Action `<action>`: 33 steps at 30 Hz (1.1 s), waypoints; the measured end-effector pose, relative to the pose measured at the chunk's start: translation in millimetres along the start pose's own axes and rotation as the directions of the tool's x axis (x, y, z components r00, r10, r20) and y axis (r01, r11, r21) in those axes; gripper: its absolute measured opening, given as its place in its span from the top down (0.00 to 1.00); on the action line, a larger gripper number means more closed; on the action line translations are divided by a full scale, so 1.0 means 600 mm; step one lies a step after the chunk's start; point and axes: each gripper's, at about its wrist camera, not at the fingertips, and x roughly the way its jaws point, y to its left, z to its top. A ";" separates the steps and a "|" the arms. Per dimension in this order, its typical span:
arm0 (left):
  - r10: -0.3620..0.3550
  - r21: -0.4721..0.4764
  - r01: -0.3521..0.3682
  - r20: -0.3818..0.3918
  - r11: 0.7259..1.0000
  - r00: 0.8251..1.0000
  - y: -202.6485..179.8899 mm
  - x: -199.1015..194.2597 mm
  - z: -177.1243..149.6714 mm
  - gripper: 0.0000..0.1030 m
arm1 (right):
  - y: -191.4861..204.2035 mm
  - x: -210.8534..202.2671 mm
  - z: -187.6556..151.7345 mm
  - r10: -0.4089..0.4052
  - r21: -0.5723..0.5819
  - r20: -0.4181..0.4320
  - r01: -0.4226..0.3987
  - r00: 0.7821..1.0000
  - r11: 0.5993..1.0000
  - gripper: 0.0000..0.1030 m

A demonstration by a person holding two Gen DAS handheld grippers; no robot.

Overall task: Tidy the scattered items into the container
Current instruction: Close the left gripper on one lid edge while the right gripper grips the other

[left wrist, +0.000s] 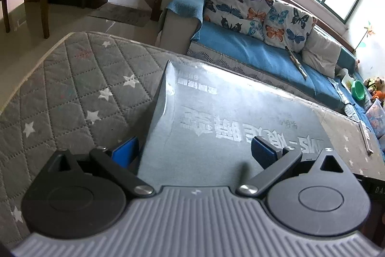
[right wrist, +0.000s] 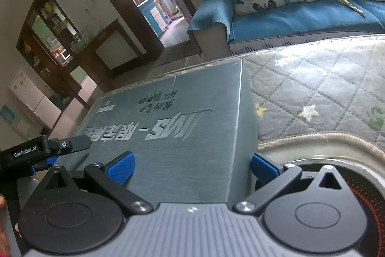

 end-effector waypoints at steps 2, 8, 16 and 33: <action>-0.002 0.005 0.002 0.009 1.000 1.000 -0.006 -0.008 0.003 0.03 | 0.002 -0.004 0.003 0.003 0.000 0.009 -0.003 1.000 1.000 0.00; -0.014 0.015 0.013 0.039 1.000 0.999 -0.026 -0.040 0.008 0.03 | -0.004 -0.061 0.003 0.015 0.003 0.040 -0.015 0.999 1.000 0.00; -0.029 0.032 0.026 0.080 0.999 0.996 -0.057 -0.104 0.001 0.03 | 0.008 -0.128 -0.006 0.015 -0.010 0.073 -0.014 0.997 1.000 0.00; -0.056 0.077 0.045 0.143 0.996 0.988 -0.119 -0.278 -0.076 0.03 | 0.052 -0.305 -0.074 0.003 -0.049 0.153 0.005 0.988 0.999 0.00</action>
